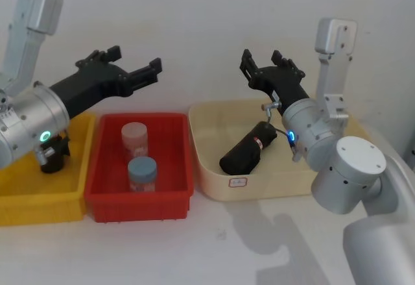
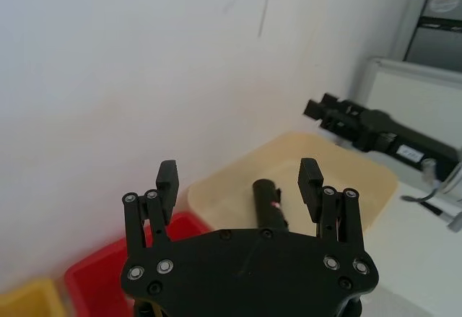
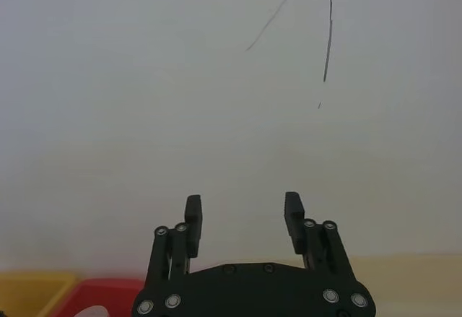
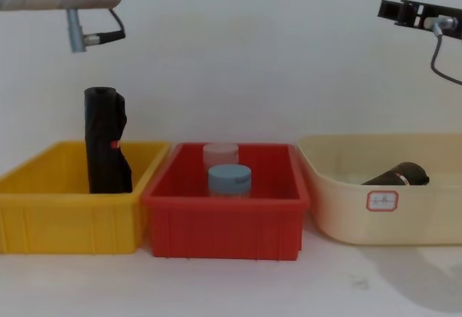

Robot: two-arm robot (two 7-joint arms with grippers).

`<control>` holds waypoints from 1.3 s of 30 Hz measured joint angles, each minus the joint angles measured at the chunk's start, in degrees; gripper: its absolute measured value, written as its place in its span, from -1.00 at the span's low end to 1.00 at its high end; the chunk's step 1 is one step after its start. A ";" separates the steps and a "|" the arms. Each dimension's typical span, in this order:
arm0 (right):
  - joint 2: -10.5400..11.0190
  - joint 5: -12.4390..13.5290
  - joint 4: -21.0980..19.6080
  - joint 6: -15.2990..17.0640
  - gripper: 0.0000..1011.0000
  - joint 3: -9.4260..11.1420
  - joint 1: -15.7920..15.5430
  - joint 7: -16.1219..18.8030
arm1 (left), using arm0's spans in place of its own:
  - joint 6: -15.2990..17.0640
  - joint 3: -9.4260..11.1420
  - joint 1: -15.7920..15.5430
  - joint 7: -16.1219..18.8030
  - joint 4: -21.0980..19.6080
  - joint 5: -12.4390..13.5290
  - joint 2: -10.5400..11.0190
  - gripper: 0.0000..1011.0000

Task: Pick up the garbage bag with the one hand and transfer it to the other hand.

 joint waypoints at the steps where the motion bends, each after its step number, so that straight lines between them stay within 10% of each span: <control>1: 0.02 -0.02 -0.07 -0.03 0.32 0.01 -0.03 0.06 | 0.06 -0.04 0.15 0.25 -0.13 0.06 0.10 0.98; 13: 0.31 -0.23 -0.83 -0.35 0.98 0.22 -0.43 0.61 | 0.76 -0.48 1.64 2.77 -1.44 0.62 1.01 0.98; 39: 2.13 0.49 -4.72 1.09 0.98 -1.22 -3.09 4.75 | 1.13 -0.74 2.48 4.19 -2.15 0.93 1.52 0.98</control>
